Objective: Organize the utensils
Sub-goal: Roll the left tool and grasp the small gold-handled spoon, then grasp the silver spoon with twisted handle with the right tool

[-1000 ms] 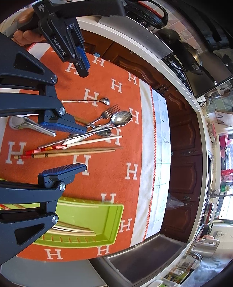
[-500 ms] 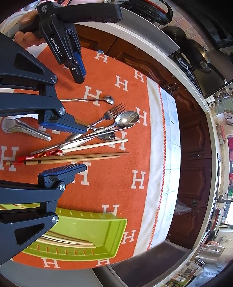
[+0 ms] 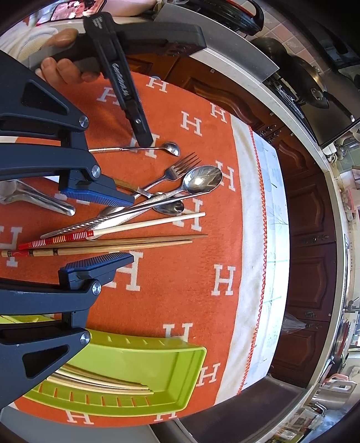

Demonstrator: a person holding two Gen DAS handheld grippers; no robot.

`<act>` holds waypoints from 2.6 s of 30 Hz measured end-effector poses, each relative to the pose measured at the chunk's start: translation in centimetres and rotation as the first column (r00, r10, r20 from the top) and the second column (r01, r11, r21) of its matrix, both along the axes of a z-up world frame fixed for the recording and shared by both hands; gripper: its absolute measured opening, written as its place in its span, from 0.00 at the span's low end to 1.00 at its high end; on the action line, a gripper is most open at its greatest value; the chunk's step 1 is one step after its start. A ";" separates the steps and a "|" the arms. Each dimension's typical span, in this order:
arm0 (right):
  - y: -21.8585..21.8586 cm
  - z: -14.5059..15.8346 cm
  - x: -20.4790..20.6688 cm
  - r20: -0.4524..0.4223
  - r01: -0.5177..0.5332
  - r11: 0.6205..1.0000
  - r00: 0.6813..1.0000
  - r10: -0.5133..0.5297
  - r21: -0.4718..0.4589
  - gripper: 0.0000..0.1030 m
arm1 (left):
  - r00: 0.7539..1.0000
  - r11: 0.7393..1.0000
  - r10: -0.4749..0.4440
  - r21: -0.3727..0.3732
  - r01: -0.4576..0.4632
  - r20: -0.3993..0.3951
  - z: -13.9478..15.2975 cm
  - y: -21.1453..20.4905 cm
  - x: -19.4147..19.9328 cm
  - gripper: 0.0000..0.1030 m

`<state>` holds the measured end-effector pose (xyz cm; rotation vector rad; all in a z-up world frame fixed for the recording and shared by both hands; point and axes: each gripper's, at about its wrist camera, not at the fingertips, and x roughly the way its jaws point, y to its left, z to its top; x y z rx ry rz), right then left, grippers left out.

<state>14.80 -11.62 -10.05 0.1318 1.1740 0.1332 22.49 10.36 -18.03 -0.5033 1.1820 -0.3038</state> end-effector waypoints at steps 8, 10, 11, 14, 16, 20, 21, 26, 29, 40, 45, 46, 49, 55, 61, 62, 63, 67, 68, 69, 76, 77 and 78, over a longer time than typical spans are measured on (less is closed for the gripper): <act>0.3 -0.7 -0.2 -0.004 -0.010 1.000 1.000 0.010 -0.003 0.33 | 0.998 0.993 0.062 -0.097 -0.061 0.005 -1.3 0.5 2.2 0.20; 0.4 -1.1 -0.4 -0.010 -0.008 1.000 1.000 0.008 0.007 0.33 | 0.997 0.988 0.076 -0.131 -0.077 -0.006 -1.7 0.6 2.9 0.20; 0.4 -1.2 -0.4 -0.012 -0.007 1.000 1.000 0.007 0.011 0.33 | 0.997 0.986 0.082 -0.143 -0.083 -0.011 -1.8 0.8 3.2 0.20; 0.5 -1.5 -0.7 -0.018 -0.005 1.000 1.000 0.005 0.019 0.33 | 0.995 0.980 0.099 -0.171 -0.102 -0.027 -2.2 1.1 3.9 0.20; 0.5 -1.5 -0.9 -0.016 -0.002 1.000 1.000 0.002 0.019 0.33 | 0.994 0.978 0.109 -0.173 -0.113 -0.033 -2.5 1.1 4.3 0.17; 0.4 -1.3 -1.1 -0.009 0.001 1.000 1.000 -0.001 0.016 0.33 | 0.991 0.981 0.126 -0.145 -0.130 -0.037 -2.6 1.4 4.6 0.05; 0.3 -1.2 -1.2 -0.008 0.001 1.000 1.000 -0.001 0.015 0.33 | 0.991 0.981 0.126 -0.145 -0.130 -0.034 -2.5 1.5 4.5 0.05; 0.3 -1.2 -1.2 -0.012 0.000 1.000 1.000 0.000 0.014 0.33 | 0.995 0.996 0.087 -0.024 -0.086 0.044 -1.4 0.3 3.9 0.04; 0.4 -1.2 -1.3 -0.014 -0.002 1.000 1.000 0.002 0.015 0.33 | 0.993 0.994 0.017 0.106 -0.029 0.119 -0.2 -1.9 3.4 0.02; 0.3 -2.0 -1.2 -0.029 0.001 1.000 1.000 0.000 0.031 0.33 | 0.977 0.959 -0.094 0.281 0.037 0.189 0.6 -5.7 2.7 0.01; 0.1 -2.1 -1.1 -0.032 0.002 0.999 0.999 0.000 0.041 0.33 | 0.975 0.949 -0.105 0.314 0.039 0.195 0.1 -5.4 2.2 0.01; 0.1 -2.2 -1.1 -0.032 0.002 0.999 0.999 0.000 0.043 0.33 | 0.975 0.948 -0.104 0.317 0.038 0.197 0.1 -5.3 2.2 0.01; 0.0 -2.3 -1.1 -0.034 0.003 0.999 0.999 -0.001 0.045 0.33 | 0.973 0.945 -0.106 0.324 0.035 0.204 0.0 -5.3 2.1 0.01; -0.2 -2.4 -1.0 -0.031 0.002 0.999 1.000 0.000 0.053 0.33 | 0.971 0.917 -0.134 0.396 0.045 0.200 0.2 -6.3 1.7 0.01; -0.7 -2.4 -0.7 -0.028 -0.007 0.996 1.000 0.009 0.086 0.29 | 0.984 0.941 -0.110 0.334 0.058 0.140 0.7 -5.0 0.7 0.00; -0.9 -2.4 -0.6 -0.029 -0.003 0.995 1.000 0.006 0.097 0.28 | 0.985 0.945 -0.108 0.321 0.060 0.132 0.9 -4.7 0.3 0.00; -1.1 -2.3 -0.4 -0.030 -0.001 0.994 1.000 0.004 0.112 0.26 | 0.986 0.949 -0.107 0.309 0.064 0.127 1.0 -4.4 0.0 0.00; -1.6 -2.4 0.3 -0.042 0.004 0.986 0.999 0.004 0.169 0.25 | 0.986 0.963 -0.127 0.251 0.097 0.106 1.6 -3.3 -1.7 0.00; -1.7 -2.5 0.5 -0.045 0.001 0.985 0.999 0.007 0.175 0.24 | 0.986 0.963 -0.133 0.247 0.105 0.101 1.8 -3.2 -2.2 0.00; -1.6 -2.6 0.6 -0.049 -0.004 0.984 0.999 0.013 0.180 0.23 | 0.986 0.964 -0.137 0.243 0.110 0.098 1.9 -3.1 -2.6 0.00; 0.8 -3.3 1.1 -0.049 -0.083 0.984 0.995 0.092 0.155 0.21 | 0.985 0.973 -0.145 0.197 0.124 0.096 3.0 -2.7 -4.9 0.00; 1.1 -3.5 1.2 -0.051 -0.091 0.986 0.994 0.099 0.140 0.20 | 0.984 0.973 -0.145 0.195 0.123 0.099 3.3 -2.7 -5.0 0.00; 1.4 -3.6 1.2 -0.051 -0.097 0.986 0.993 0.104 0.132 0.20 | 0.984 0.973 -0.146 0.193 0.124 0.104 3.5 -2.7 -5.1 0.00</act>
